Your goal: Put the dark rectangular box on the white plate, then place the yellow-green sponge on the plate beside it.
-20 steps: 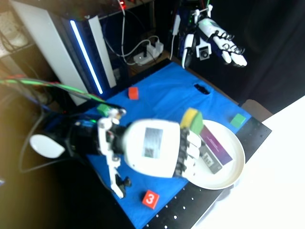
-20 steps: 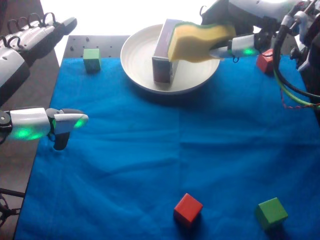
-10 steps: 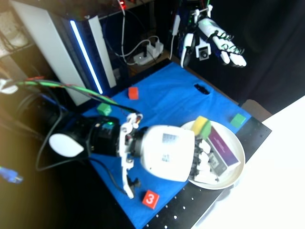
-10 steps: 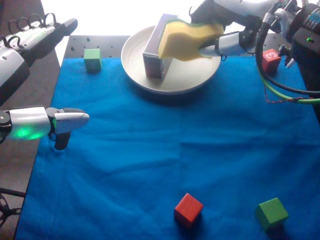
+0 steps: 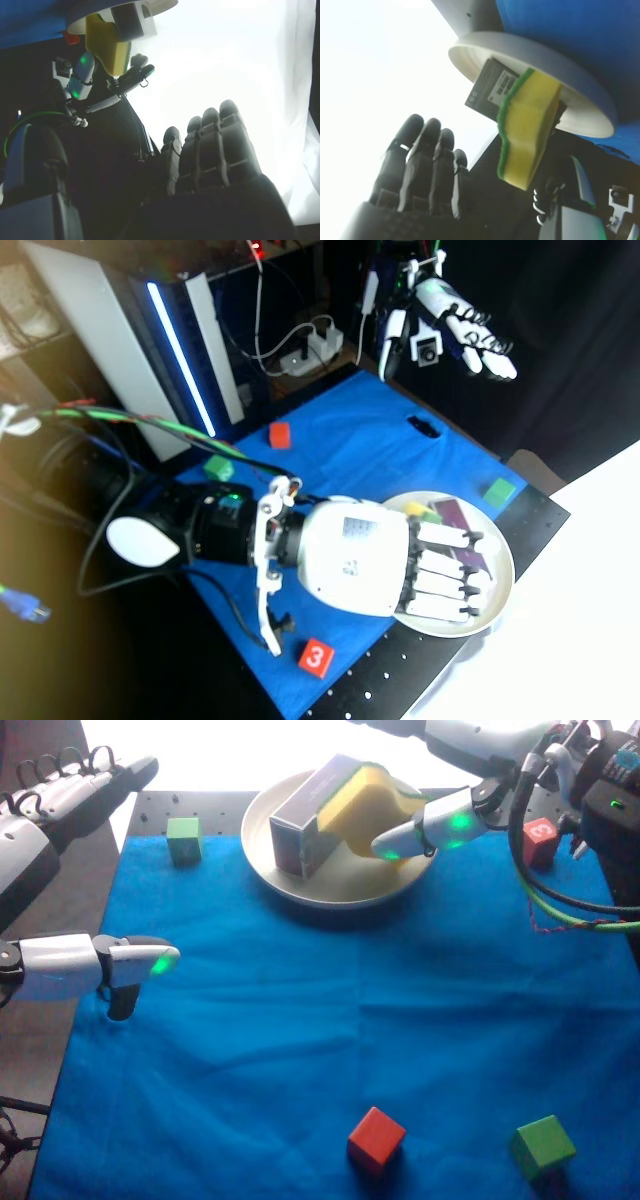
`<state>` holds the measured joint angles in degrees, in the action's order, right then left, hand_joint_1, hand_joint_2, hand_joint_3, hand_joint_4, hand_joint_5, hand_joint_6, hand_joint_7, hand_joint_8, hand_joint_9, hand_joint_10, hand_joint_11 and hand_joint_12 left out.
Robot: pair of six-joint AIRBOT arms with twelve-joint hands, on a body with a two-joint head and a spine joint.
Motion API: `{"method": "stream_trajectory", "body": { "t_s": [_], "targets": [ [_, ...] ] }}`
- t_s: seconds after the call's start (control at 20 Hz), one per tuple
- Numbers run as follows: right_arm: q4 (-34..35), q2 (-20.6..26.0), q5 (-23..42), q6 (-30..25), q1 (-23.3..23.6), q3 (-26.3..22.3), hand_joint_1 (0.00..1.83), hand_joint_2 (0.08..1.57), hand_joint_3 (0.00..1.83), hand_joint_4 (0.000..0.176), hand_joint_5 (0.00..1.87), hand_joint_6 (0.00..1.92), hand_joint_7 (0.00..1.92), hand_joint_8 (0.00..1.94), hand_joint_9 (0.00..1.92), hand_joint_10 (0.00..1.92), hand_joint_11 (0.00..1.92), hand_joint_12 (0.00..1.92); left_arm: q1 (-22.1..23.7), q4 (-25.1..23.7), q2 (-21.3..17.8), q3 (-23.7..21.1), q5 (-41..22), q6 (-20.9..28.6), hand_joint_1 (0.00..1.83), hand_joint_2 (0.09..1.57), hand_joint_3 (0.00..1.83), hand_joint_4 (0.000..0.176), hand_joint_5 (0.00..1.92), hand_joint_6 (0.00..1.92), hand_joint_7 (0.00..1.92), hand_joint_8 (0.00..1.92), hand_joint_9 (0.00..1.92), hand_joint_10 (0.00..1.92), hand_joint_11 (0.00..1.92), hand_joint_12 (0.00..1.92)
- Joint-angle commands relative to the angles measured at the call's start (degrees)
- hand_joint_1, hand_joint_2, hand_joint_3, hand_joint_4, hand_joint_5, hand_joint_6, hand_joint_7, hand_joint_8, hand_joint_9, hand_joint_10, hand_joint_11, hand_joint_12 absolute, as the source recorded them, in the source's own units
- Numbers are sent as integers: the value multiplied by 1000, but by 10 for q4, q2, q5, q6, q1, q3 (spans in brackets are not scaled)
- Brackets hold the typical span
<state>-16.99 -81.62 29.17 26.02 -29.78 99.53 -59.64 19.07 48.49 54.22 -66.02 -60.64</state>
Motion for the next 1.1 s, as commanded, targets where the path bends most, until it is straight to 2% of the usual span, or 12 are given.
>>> {"method": "stream_trajectory", "body": {
  "t_s": [0.0,0.1,0.15,0.2,0.25,0.4,0.6,0.65,0.7,0.85,0.9,1.05],
  "targets": [
    [13,1,62,1,9,-6,705,818,0,129,16,7,153,8,208,18,0,661,3,-7,4,3,-74,3,762,884,0,114,64,3,26,3,0,0,12,7],
    [14,9,67,1,9,-20,698,811,0,170,0,0,52,6,78,6,0,305,3,-7,4,3,-75,4,755,888,2,117,59,0,28,3,0,0,0,0],
    [14,12,74,1,9,-27,708,806,0,175,0,0,25,1,38,0,0,278,3,-7,4,2,-75,4,767,889,2,108,61,1,36,5,0,0,0,0],
    [14,19,91,1,9,-39,697,794,0,176,0,0,21,1,48,2,0,393,3,-7,4,2,-76,5,774,887,1,112,62,1,36,4,0,0,0,0],
    [15,33,109,1,9,-57,681,776,0,176,0,0,3,0,41,17,0,142,3,-7,3,2,-78,6,785,886,0,114,64,2,35,3,0,0,0,0],
    [46,80,173,1,-4,-102,715,776,0,176,0,0,40,3,72,4,0,195,2,-7,-1,1,-86,7,760,877,0,124,48,0,28,0,0,0,0,0],
    [119,140,308,1,-70,-171,700,768,0,176,0,0,0,0,0,0,0,2,-3,-8,-3,-2,-106,23,773,864,0,143,67,7,62,12,5,2,9,4],
    [131,157,342,1,-89,-188,654,775,0,159,0,0,0,0,0,0,0,0,-8,-8,-4,-4,-114,29,802,865,0,128,77,10,64,10,13,5,20,9],
    [143,170,365,1,-105,-203,657,778,1,170,0,0,0,0,0,0,0,0,-15,-7,-6,-6,-122,35,801,862,0,115,75,8,64,9,14,5,24,11],
    [189,205,457,1,-170,-248,790,773,0,166,0,0,0,0,0,0,0,0,-49,2,-13,-17,-173,59,748,854,0,141,31,0,13,0,0,0,21,11],
    [205,214,491,1,-196,-264,789,768,0,161,0,0,6,3,0,0,0,0,-62,6,-15,-22,-194,68,739,848,0,113,26,0,2,0,0,0,24,13],
    [274,241,605,1,-291,-318,848,759,0,160,0,0,49,13,0,0,0,0,-90,13,-18,-32,-249,93,830,865,1,98,46,6,11,4,10,4,60,30]
  ]
}}
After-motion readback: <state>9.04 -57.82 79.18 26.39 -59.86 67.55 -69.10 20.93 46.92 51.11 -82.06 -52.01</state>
